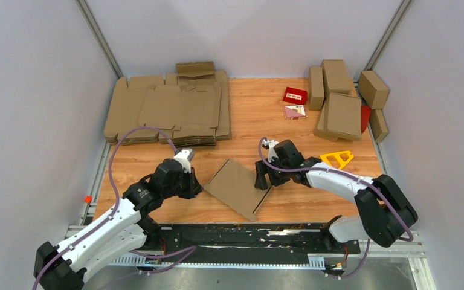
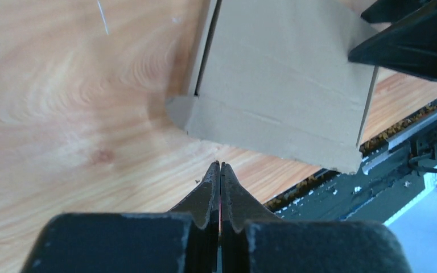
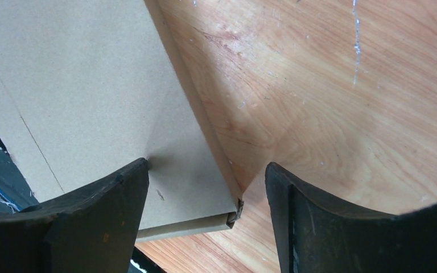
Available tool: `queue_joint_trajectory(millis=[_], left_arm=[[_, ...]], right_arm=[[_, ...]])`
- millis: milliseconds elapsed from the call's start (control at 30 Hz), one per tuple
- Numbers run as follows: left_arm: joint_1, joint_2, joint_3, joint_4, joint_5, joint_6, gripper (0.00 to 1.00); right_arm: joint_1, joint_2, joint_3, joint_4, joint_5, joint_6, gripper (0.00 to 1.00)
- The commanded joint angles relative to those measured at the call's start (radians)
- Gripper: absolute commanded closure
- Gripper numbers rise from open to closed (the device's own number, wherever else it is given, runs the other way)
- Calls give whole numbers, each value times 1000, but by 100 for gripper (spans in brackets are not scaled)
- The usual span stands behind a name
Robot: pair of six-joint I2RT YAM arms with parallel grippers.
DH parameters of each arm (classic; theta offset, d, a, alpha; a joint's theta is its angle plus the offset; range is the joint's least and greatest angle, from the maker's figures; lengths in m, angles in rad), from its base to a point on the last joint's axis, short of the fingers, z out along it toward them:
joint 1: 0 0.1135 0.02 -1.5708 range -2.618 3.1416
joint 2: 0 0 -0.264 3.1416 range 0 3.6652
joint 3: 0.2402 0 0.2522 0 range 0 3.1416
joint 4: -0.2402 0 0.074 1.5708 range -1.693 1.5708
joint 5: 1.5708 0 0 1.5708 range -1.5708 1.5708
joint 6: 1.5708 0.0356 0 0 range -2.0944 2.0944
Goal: Fold the paper box
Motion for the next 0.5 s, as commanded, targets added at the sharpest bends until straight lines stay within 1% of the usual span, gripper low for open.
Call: queue_joint_trajectory(millis=[0, 67, 200, 300, 467], left_arm=[[-22, -40, -69, 41, 48, -141, 100], [-37, -32, -103, 76, 52, -176, 100], [-96, -1, -141, 123, 41, -233, 100], [-124, 5, -132, 115, 20, -245, 100], [-127, -28, -86, 51, -11, -232, 100]], right_arm=[[7, -53, 19, -24, 47, -24, 23], [7, -69, 27, -31, 54, -26, 21], [10, -86, 47, -47, 71, -31, 21], [17, -83, 59, -47, 73, -34, 23], [32, -53, 74, -38, 71, -41, 26]])
